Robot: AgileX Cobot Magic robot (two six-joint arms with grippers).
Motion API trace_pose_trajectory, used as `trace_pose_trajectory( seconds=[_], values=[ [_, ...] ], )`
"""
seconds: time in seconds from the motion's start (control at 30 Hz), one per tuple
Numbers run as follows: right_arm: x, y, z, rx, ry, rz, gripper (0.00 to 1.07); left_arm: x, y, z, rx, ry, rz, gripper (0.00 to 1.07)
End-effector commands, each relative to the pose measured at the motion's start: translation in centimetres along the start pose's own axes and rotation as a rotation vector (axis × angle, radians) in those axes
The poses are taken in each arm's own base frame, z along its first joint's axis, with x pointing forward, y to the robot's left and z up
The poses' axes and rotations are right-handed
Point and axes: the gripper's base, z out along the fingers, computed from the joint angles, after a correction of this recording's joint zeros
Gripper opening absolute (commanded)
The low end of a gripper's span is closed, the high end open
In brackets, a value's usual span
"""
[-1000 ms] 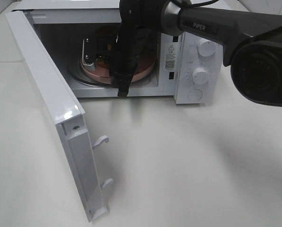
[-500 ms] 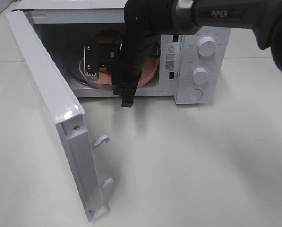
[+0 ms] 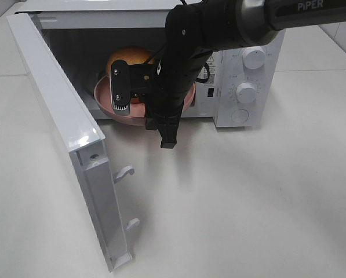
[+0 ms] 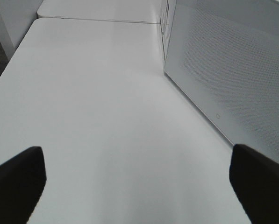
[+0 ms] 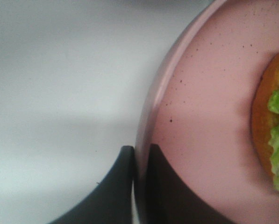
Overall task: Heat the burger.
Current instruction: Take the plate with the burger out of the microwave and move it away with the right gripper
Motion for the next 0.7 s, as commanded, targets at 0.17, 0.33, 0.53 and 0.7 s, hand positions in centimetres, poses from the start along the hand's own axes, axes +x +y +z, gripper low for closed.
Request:
trace_pose_trajectory(
  seconds=[0.17,0.33,0.53,0.7],
  values=[
    [0.7,0.7,-1.8,0.079,-0.01,-0.003,0.0,0.0,0.0,-0.1,0.004,-0.004,-0.006,1.01],
    [0.9,1.1,-2.5,0.132,-0.037,-0.012,0.0,0.0,0.0,-0.1,0.004,-0.004,-0.006,1.01],
    [1.4,1.9,-3.5,0.158,-0.042,-0.031,0.0,0.0,0.0,-0.1,0.004,-0.004,-0.006,1.01],
    [1.8,2.6,-4.4,0.166,-0.046,-0.032,0.0,0.0,0.0,-0.1,0.004,-0.004,-0.006,1.01]
  ],
)
